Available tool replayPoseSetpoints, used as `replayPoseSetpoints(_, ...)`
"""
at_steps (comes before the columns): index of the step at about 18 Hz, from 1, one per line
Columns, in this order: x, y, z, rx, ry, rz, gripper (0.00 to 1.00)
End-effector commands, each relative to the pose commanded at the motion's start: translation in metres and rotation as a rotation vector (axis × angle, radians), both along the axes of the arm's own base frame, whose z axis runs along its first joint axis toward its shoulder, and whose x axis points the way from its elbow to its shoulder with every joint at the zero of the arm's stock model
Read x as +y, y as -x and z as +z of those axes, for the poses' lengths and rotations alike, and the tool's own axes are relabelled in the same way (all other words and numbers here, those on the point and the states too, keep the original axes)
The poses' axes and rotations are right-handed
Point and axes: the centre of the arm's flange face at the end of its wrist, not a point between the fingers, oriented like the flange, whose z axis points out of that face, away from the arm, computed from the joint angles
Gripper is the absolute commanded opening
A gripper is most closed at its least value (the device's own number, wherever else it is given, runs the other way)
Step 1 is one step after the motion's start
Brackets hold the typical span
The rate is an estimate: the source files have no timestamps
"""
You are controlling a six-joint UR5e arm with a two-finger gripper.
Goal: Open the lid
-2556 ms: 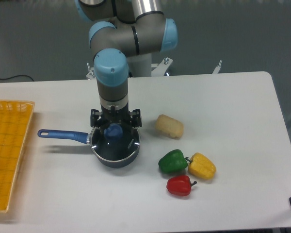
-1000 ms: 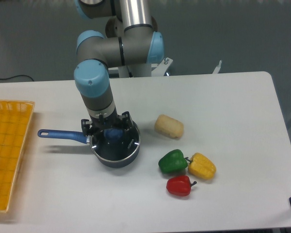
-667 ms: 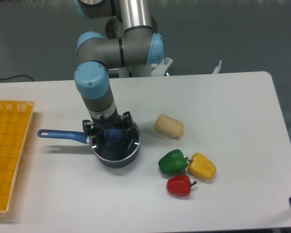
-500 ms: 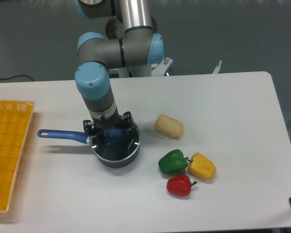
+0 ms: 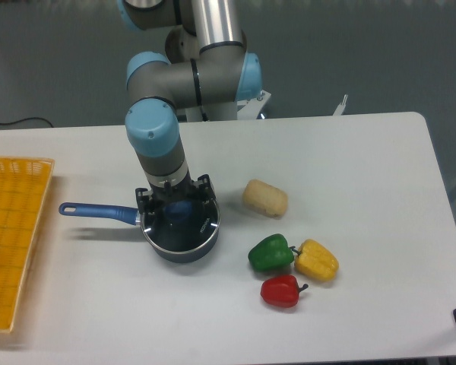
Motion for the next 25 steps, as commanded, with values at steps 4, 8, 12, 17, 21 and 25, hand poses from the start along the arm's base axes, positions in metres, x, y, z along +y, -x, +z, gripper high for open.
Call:
replayPoseSetpoints(4,-0.0002,-0.0002,-0.0005,0.0,0.0,0.002,0.95)
replayPoseSetpoints(8,0.0013,-0.0029,-0.0016,-0.003,-0.004,-0.003,0.89)
replayPoseSetpoints(12,0.0017,-0.0039,-0.0022,-0.011,-0.011,-0.002,0.85)
replayPoseSetpoints(17,0.0008,-0.0047,-0.0028,-0.014,-0.009,-0.001,0.78)
replayPoseSetpoints(21,0.0013,-0.0051,-0.0027,-0.018,-0.014,-0.001,0.74)
replayPoseSetpoints(25,0.0009,-0.0046,-0.0018,-0.019,-0.016,0.002,0.69)
